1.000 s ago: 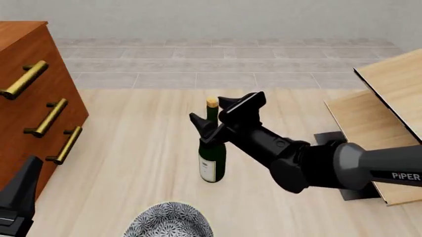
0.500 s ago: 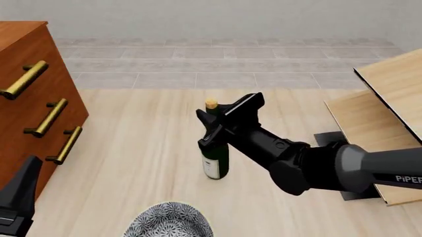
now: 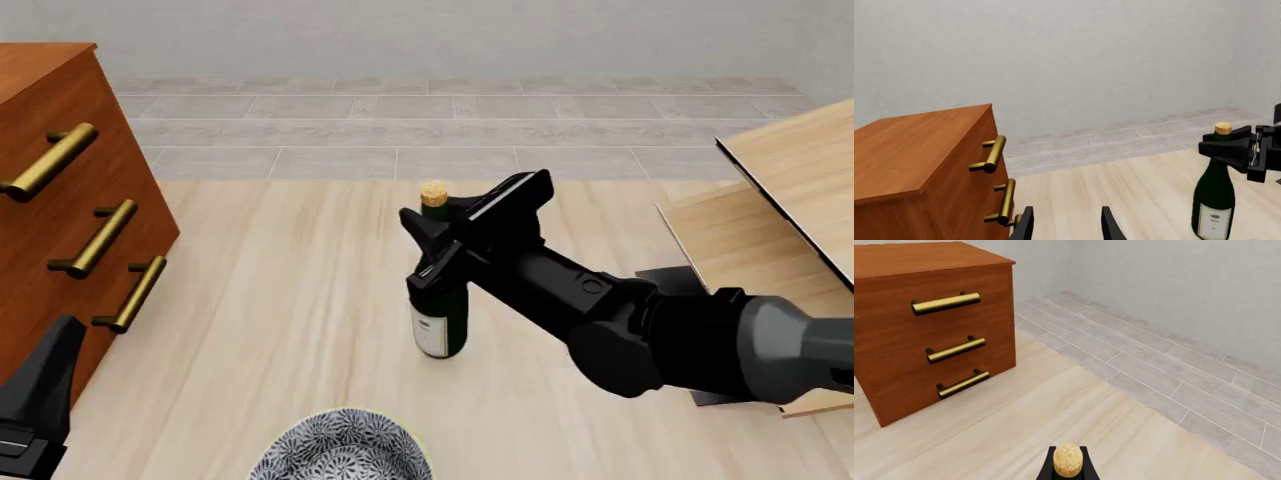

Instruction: Put the wine bottle on the wine rack.

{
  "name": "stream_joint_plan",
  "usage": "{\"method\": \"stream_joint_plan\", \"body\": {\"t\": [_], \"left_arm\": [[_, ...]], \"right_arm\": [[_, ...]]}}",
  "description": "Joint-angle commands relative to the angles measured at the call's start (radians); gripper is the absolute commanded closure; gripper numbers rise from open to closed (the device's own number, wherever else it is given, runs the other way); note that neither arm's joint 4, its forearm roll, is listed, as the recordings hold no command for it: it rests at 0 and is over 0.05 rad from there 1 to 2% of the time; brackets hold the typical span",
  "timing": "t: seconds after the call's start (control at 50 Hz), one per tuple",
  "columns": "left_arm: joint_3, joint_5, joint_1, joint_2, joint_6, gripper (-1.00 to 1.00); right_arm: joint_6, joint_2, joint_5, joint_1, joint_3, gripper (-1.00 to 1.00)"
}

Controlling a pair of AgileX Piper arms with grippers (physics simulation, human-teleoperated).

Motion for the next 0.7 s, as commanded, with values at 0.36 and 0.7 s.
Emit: {"method": "stream_joint_plan", "body": {"t": [0.36, 0.7], "left_arm": [[0.005, -0.005, -0.034, 0.0, -0.005, -1.0], [0.028, -0.04, -0.037, 0.0, -0.019, -1.0]], "right_arm": [[0.069, -0.267, 0.217, 0.001, -0.027, 1.0], [0.117, -0.416, 0.385, -0.053, -0.101, 1.0]]}}
